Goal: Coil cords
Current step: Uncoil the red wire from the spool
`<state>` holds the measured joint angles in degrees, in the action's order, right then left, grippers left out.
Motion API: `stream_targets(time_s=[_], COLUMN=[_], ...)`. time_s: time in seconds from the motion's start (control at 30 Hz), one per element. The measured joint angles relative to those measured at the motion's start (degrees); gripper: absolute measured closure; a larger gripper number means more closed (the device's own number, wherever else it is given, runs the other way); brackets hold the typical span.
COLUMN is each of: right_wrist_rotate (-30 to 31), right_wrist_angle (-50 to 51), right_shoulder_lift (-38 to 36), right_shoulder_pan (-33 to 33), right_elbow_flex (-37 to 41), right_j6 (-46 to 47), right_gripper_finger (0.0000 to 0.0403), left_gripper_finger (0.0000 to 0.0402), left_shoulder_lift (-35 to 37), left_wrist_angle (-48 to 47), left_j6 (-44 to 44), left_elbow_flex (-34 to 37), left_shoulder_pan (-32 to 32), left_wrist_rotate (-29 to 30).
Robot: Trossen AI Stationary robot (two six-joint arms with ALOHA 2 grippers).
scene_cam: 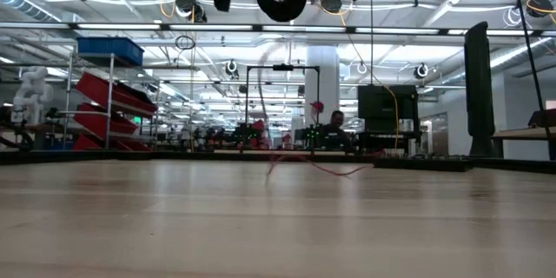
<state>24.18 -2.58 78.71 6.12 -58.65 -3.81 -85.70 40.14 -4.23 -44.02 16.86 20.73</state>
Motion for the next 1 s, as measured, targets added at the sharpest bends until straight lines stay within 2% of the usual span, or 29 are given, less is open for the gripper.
stream_targets(time_s=[0.33,0.5,0.7,0.9,1.0], right_wrist_rotate=[-0.2,-0.5,-0.5,-0.5,-0.7], right_wrist_angle=[-0.3,0.5,4.0,8.2,9.9], right_shoulder_lift=[-0.3,-1.8,-5.5,-7.7,-8.2], right_shoulder_pan=[1.9,3.1,4.5,4.4,3.6], right_elbow_flex=[0.0,0.0,0.0,0.0,0.0], right_j6=[0.1,0.1,0.2,0.0,-0.7], right_gripper_finger=[0.0403,0.0403,0.0403,0.0403,0.0403], left_gripper_finger=[0.04,0.04,0.04,0.0397,0.0374], left_shoulder_lift=[-8.1,-8.0,-4.1,3.0,7.6], left_wrist_angle=[-1.1,-10.1,-22.3,-32.9,-39.0], left_j6=[-3.8,-4.4,-4.5,-4.9,-6.0], left_elbow_flex=[-0.5,-0.5,-0.4,-0.4,-0.4], left_shoulder_pan=[0.0,0.0,0.0,0.1,0.2], left_wrist_rotate=[-0.9,5.0,13.0,13.9,14.0])
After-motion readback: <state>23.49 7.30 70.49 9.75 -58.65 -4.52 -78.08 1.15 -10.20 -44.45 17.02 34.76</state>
